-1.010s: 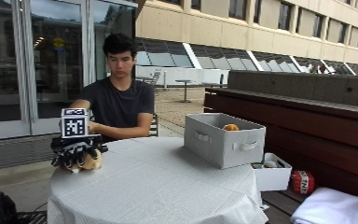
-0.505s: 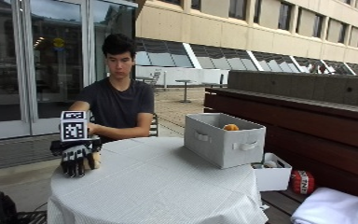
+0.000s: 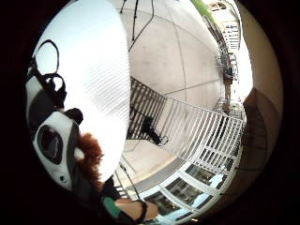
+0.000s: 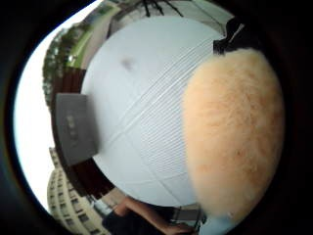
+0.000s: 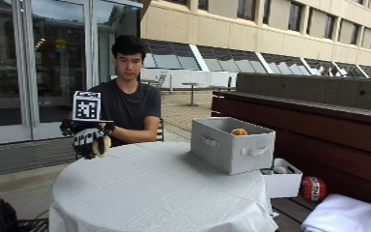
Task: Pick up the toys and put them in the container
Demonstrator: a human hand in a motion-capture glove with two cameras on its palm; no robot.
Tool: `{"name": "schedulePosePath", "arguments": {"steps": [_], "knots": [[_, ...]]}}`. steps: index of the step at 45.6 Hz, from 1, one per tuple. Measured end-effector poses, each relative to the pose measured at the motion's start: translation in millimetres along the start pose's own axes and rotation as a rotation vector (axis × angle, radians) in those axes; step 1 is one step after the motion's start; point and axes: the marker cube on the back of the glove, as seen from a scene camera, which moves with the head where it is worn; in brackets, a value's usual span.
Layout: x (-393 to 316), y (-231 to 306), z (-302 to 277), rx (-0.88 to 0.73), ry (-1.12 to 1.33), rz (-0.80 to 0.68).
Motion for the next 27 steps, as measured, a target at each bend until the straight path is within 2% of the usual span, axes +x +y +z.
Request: {"name": "schedulePosePath", "arguments": {"steps": [4,11,15,16,20,27], "knots": [[-16,7,-37,-0.098,0.01,0.021],[-49,-12,-89,0.111,-0.001,-0.036],[-77,12,-127,-0.069,0.0,0.027],[-85,13,-135,-0.068,0.001,0.034],[-111,-2,-157,0.128,0.016,-0.072],[-164,5,-194,0.169,-0.001,-0.125]]}}
